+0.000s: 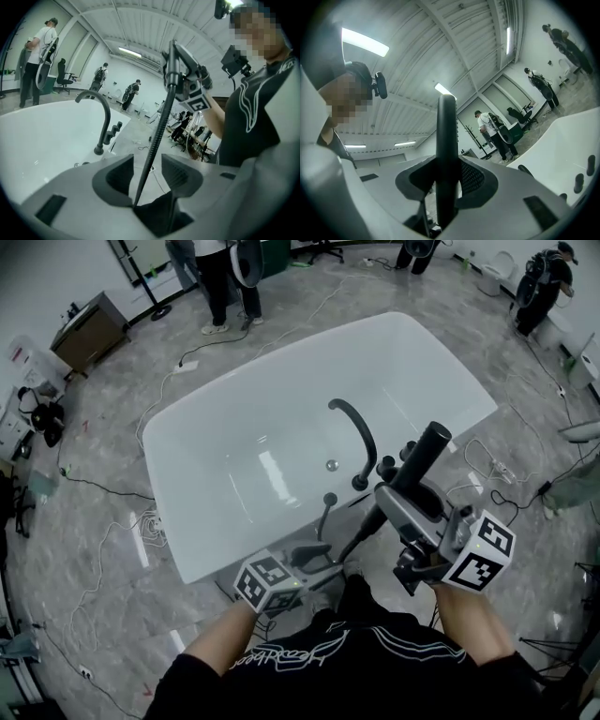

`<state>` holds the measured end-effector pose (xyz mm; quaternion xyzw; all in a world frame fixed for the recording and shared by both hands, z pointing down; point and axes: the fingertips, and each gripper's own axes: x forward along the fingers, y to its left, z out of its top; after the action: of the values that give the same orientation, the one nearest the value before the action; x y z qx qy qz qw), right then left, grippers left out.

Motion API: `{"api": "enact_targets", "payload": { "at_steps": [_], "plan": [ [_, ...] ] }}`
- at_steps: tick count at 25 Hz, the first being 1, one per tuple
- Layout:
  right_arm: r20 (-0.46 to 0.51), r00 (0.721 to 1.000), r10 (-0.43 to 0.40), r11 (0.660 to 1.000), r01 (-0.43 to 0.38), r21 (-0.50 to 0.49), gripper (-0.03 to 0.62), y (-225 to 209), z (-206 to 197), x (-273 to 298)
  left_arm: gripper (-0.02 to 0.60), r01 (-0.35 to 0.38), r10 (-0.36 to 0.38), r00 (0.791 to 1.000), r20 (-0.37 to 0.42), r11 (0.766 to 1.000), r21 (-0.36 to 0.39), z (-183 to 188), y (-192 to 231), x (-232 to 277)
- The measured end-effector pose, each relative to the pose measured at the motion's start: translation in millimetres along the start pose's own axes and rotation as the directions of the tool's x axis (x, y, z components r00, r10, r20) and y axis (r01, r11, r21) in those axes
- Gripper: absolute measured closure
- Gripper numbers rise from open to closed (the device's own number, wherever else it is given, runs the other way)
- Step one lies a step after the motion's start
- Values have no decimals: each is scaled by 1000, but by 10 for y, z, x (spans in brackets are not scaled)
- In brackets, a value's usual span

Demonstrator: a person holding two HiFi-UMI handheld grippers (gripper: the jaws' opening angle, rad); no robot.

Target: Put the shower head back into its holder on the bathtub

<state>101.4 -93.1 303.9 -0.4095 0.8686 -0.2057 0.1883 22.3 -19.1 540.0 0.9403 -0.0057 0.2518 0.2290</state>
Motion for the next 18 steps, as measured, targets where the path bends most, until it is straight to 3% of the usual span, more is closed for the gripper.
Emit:
{"api": "enact_targets", "payload": {
  "at_steps": [9, 12, 18],
  "plan": [
    [4, 1000, 19, 1000, -19, -9, 462, 66, -4, 88, 417, 43, -45, 997, -60, 999, -26, -420, 132, 430],
    [-3, 1000, 13, 1000, -13, -28, 462, 60, -16, 97, 492, 32, -35, 998, -48, 998, -52, -467, 205, 424],
    [-41, 998, -39, 998, 37, -48, 464, -90, -84, -31, 514, -8, 3, 996, -86, 998, -61, -552, 292, 286]
  ]
}}
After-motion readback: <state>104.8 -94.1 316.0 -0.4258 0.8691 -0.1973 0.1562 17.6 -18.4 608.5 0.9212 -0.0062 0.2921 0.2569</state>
